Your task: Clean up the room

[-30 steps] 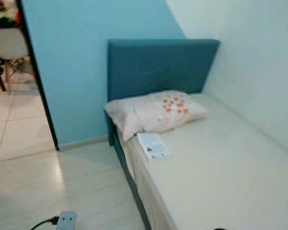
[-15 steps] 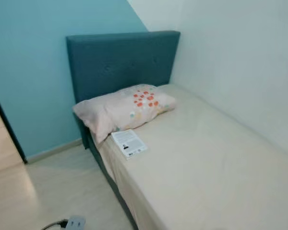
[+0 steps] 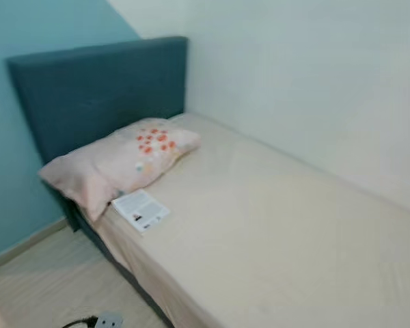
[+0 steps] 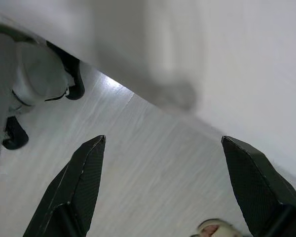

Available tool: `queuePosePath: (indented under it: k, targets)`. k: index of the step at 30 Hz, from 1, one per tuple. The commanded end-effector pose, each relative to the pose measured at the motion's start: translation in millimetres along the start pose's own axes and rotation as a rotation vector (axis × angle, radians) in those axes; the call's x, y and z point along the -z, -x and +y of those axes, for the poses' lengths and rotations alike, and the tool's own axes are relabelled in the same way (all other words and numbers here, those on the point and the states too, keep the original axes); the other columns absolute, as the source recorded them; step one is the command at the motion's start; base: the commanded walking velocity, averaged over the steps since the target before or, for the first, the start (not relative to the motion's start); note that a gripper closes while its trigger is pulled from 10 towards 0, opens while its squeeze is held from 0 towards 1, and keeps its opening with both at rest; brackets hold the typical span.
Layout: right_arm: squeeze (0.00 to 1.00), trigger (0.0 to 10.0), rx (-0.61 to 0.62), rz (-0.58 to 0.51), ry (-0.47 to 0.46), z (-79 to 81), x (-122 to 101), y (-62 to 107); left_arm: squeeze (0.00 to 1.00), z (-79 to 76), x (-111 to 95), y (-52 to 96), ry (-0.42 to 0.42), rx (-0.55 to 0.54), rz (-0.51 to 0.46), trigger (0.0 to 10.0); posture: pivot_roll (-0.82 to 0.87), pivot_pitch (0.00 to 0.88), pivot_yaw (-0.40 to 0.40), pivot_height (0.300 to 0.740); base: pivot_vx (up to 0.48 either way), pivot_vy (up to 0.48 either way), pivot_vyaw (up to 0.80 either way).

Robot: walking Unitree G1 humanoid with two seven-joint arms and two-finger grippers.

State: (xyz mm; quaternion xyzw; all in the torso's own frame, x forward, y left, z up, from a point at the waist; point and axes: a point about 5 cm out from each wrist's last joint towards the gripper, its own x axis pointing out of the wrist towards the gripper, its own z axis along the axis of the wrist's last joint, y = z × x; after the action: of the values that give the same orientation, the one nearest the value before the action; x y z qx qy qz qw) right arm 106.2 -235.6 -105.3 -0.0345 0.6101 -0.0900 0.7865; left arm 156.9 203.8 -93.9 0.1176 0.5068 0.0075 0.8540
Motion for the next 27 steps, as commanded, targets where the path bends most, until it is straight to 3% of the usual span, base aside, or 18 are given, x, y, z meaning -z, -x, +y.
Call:
queuePosePath:
  k: [1, 12, 17, 27]
  targets:
    - [0.0, 10.0, 0.009, -0.001, -0.003, -3.7, -1, 0.2, 0.0, 4.8, 0, -0.1, -0.025, -0.009, 0.004, 10.0, 0.04, 0.0, -0.065, 0.724, 0.0, 0.0, -0.74]
    - [0.0, 10.0, 0.007, 0.008, -0.001, -3.4, 3, 0.1, 0.0, 2.8, 2, 0.0, 0.0, 0.01, 0.027, 10.0, 0.05, 0.0, -0.064, 0.724, 0.0, 0.0, -0.75]
    - [0.0, 10.0, 0.008, 0.008, -0.001, -4.0, 3, 0.2, 0.0, 2.4, 6, 0.3, 0.03, 0.016, 0.051, 10.0, 0.05, 0.0, -0.063, 0.724, -0.48, 0.0, -0.74]
    - [0.0, 10.0, 0.009, 0.01, -0.004, -5.0, 5, 0.2, 0.0, 11.4, 13, 1.8, -0.03, 0.018, 0.053, 10.0, 0.05, 0.0, -0.06, 0.724, 0.0, 0.0, -0.74]
